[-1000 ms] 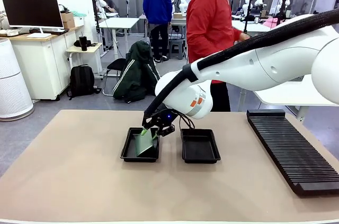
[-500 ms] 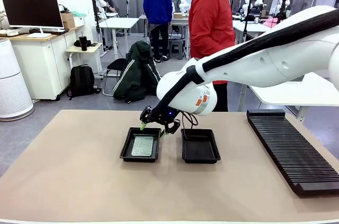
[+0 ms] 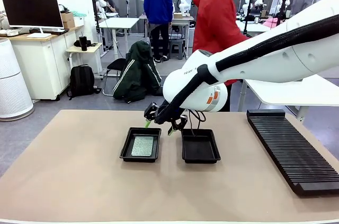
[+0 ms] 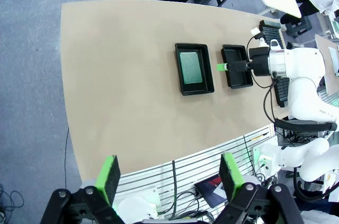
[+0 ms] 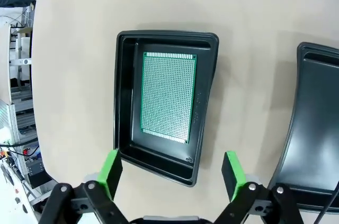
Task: Inspect and transfer BCBs to ESD trays.
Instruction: Pick up the Blank PCB from the PCB Rack and place it in the left ESD tray, then pick up the ESD tray and place it on the left side of the table.
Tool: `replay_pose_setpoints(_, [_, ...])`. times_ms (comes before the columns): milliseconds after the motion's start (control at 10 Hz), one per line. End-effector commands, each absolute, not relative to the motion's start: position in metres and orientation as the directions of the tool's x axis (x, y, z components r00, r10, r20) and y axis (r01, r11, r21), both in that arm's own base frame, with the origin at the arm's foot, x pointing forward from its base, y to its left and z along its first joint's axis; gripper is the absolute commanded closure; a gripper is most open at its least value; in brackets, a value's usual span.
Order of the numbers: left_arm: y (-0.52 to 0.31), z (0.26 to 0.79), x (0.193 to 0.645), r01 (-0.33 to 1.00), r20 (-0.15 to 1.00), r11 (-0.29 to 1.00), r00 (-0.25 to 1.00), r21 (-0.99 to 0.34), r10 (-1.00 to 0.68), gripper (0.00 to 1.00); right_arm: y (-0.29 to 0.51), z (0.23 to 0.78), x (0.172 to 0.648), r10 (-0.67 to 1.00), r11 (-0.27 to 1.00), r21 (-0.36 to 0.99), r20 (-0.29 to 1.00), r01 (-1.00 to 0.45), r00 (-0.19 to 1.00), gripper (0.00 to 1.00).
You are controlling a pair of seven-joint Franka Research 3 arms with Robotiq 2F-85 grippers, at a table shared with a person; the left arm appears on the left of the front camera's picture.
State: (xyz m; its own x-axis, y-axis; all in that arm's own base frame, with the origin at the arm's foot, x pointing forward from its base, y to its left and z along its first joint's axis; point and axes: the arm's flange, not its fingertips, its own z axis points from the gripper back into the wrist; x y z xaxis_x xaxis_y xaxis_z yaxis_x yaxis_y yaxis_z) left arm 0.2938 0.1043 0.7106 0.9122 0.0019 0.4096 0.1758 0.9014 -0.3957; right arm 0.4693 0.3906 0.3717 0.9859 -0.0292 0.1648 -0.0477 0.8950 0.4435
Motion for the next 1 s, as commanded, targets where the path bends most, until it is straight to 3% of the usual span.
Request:
replay_pose_setpoints(0, [0.1049, 0.7084, 0.2937, 0.174, 0.409, 0.901, 0.913, -0.397, 0.003, 0.0, 0.3848, 0.3723, 0.4723, -0.053, 0.903, 0.43, 0.162, -0.022, 0.985, 0.0])
replay_pose_setpoints(900, [0.1049, 0.7084, 0.2937, 0.174, 0.409, 0.901, 0.913, -0.397, 0.003, 0.0, 0.3906, 0.3717, 0.4693, -0.029, 0.895, 0.444, 0.165, -0.048, 0.986, 0.0])
